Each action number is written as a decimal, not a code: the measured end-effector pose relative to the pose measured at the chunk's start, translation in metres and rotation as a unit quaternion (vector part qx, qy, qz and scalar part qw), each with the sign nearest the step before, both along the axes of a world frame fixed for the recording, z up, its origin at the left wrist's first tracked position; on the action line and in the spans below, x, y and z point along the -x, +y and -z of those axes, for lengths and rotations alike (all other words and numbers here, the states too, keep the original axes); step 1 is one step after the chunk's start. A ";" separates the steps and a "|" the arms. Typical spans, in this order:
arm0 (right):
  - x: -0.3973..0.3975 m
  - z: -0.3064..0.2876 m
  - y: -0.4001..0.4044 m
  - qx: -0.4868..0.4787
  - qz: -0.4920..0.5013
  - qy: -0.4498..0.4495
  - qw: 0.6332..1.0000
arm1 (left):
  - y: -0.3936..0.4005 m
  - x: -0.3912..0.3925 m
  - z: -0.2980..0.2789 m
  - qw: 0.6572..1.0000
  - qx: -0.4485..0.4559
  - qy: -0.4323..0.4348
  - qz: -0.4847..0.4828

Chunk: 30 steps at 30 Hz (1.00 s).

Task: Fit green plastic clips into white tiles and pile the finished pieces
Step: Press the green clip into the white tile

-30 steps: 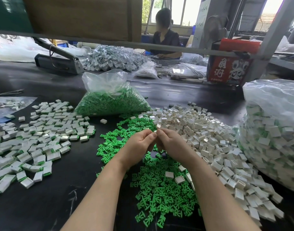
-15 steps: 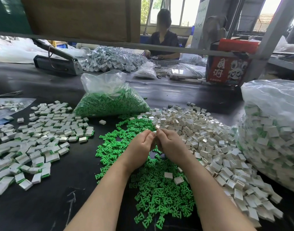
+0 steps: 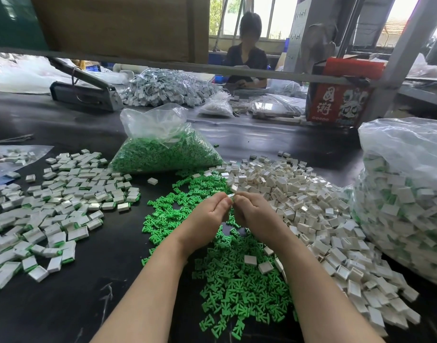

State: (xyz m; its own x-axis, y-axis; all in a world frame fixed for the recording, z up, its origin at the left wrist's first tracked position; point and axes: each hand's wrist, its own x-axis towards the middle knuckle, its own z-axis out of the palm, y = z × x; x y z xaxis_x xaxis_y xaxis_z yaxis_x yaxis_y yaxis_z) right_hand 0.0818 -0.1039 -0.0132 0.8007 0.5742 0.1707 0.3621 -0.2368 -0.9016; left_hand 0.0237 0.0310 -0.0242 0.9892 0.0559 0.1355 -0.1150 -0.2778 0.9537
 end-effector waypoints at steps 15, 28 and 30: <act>-0.007 0.002 -0.007 0.037 -0.035 0.019 0.999 | 0.007 -0.002 0.005 0.999 -0.011 0.017 0.033; -0.002 -0.004 -0.008 0.014 -0.040 0.056 0.998 | 0.006 0.007 0.000 0.997 0.032 0.025 0.063; -0.002 -0.005 -0.008 -0.005 -0.034 0.070 0.997 | 0.005 0.005 -0.001 0.997 0.010 0.027 0.071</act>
